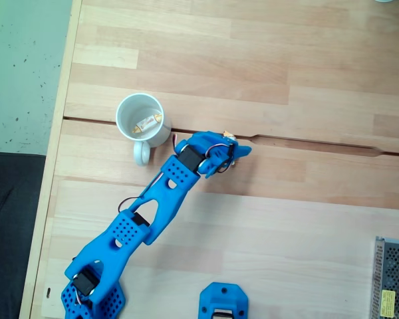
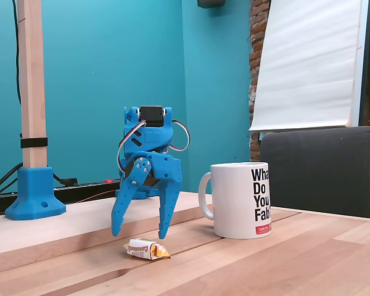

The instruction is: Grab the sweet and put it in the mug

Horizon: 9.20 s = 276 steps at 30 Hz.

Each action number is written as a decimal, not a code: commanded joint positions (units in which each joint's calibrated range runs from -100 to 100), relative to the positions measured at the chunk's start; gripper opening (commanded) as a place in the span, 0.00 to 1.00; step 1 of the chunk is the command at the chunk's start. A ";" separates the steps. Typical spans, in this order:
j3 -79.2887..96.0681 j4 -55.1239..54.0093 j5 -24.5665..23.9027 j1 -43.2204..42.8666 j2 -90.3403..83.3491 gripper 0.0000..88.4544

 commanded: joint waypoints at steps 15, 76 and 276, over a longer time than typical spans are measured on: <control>-12.59 -0.01 0.10 -0.15 3.58 0.34; -9.47 0.07 -2.44 -0.95 3.50 0.33; -11.08 4.10 -2.44 -1.38 6.51 0.33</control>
